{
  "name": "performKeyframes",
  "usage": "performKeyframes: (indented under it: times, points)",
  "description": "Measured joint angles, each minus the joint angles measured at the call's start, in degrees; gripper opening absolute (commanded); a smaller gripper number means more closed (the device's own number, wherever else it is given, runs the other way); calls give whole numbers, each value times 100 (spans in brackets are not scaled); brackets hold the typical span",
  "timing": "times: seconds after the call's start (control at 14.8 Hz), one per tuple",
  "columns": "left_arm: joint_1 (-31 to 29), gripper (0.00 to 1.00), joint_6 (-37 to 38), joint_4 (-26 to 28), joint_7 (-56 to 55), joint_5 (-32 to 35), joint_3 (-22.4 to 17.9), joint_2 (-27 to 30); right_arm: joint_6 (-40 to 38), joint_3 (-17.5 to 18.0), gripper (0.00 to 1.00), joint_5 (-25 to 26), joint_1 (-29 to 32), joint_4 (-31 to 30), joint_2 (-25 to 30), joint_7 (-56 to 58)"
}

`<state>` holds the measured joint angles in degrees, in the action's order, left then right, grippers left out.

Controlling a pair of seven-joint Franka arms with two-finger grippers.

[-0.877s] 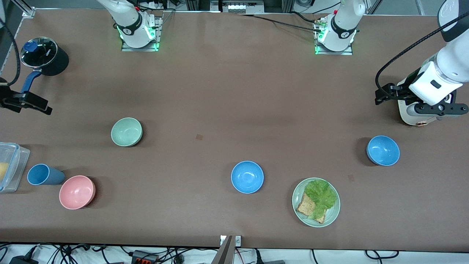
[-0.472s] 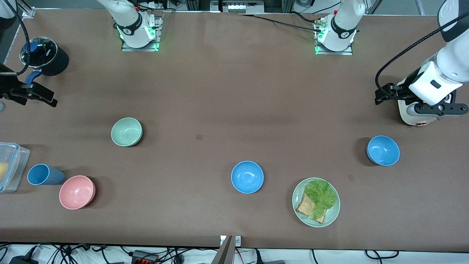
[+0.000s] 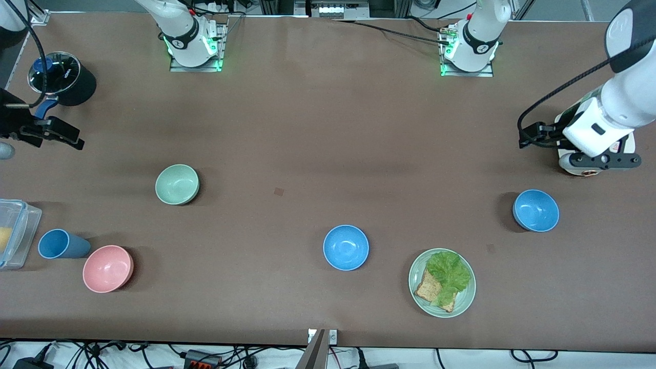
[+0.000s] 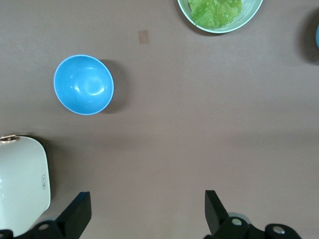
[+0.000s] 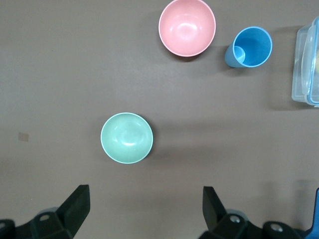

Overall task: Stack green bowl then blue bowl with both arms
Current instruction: 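Move the right gripper to the green bowl while the left gripper reaches the blue bowl, then grasp the green bowl with the right gripper while the left gripper grasps the blue bowl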

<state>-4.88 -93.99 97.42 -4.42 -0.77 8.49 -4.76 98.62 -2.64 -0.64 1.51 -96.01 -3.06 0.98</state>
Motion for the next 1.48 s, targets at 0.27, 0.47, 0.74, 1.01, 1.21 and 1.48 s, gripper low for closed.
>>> performKeyframes:
  times: [0.27, 0.47, 0.74, 1.01, 1.21, 1.48]
  points:
    - [-112, 100, -58, -2, -2, 0, -57, -349, 79, 19, 100, 0, -50, -165, -748, 1]
    - [-588, 100, -75, -3, 144, 1, -96, -563, 576, 22, 100, 4, -133, -206, -1622, 1]
    - [-1189, 100, -573, 4, 487, 110, -120, -1111, 1084, 14, 100, 10, -146, -218, -2579, 1]
    - [-1499, 100, -1349, -2, 494, 368, -131, -1880, 1274, 14, 74, 11, -151, -370, -2981, 1]
    - [-1537, 100, -1575, -248, 504, 564, -112, -2323, 1452, 14, 29, 11, -153, -625, -3032, 1]
    - [-1538, 100, -1595, -513, 504, 683, -107, -2727, 1461, 20, 0, 12, -186, -705, -3036, 16]
